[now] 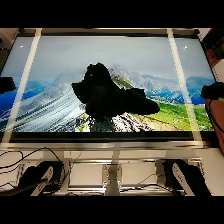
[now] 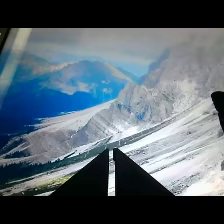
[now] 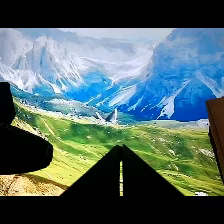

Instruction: Fold the clothes and pants, and hang the long-sleeved shirts on hangers.

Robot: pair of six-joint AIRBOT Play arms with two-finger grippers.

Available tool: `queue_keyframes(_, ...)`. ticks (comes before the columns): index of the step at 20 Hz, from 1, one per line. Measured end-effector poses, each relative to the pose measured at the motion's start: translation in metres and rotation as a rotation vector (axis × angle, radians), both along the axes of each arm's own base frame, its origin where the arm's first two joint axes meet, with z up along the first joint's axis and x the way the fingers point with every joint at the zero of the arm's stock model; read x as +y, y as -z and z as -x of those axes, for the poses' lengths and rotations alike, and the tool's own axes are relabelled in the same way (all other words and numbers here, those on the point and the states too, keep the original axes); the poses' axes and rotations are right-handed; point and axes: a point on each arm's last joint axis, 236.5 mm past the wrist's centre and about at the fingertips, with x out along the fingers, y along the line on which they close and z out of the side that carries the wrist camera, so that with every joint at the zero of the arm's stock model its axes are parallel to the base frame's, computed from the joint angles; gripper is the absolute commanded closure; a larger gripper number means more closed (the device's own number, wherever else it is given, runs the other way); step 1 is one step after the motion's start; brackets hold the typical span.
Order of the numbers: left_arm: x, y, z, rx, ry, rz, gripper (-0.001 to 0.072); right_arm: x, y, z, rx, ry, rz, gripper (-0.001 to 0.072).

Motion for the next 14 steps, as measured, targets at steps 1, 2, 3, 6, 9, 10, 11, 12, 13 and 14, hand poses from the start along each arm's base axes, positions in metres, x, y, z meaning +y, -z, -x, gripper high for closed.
queue_keyframes(1,0.0,0.004,-0.002,0.001,-0.016,0.02,0.063,0.001,-0.001,-0.001,-0.007,-0.003,-0.005,0.0675)
queue_keyframes(2,0.0,0.011,-0.004,0.009,-0.034,0.043,0.063,0.002,-0.002,-0.002,-0.013,-0.005,-0.01,0.0675)
queue_keyframes(3,-0.001,0.019,-0.007,0.021,-0.053,0.066,0.063,0.004,-0.003,-0.004,-0.02,-0.009,-0.018,0.0675)
queue_keyframes(6,-0.001,0.053,-0.016,0.095,-0.088,0.103,0.063,0.009,-0.006,-0.008,-0.044,-0.019,-0.038,0.0675)
queue_keyframes(9,-0.003,0.091,-0.031,0.186,-0.103,0.128,0.0631,0.011,-0.007,-0.01,-0.055,-0.023,-0.047,0.0675)
queue_keyframes(10,-0.004,0.102,-0.038,0.211,-0.101,0.131,0.0631,0.012,-0.008,-0.01,-0.059,-0.024,-0.05,0.0675)
queue_keyframes(11,-0.006,0.116,-0.045,0.237,-0.098,0.142,0.0631,0.013,-0.009,-0.011,-0.062,-0.026,-0.055,0.0675)
queue_keyframes(12,-0.01,0.127,-0.054,0.252,-0.089,0.157,0.0631,0.015,-0.009,-0.011,-0.064,-0.029,-0.061,0.0675)
queue_keyframes(13,-0.017,0.143,-0.062,0.279,-0.068,0.179,0.0631,0.015,-0.009,-0.011,-0.065,-0.029,-0.063,0.0675)
queue_keyframes(14,-0.028,0.157,-0.07,0.301,-0.039,0.216,0.0633,0.015,-0.009,-0.012,-0.065,-0.03,-0.065,0.0675)
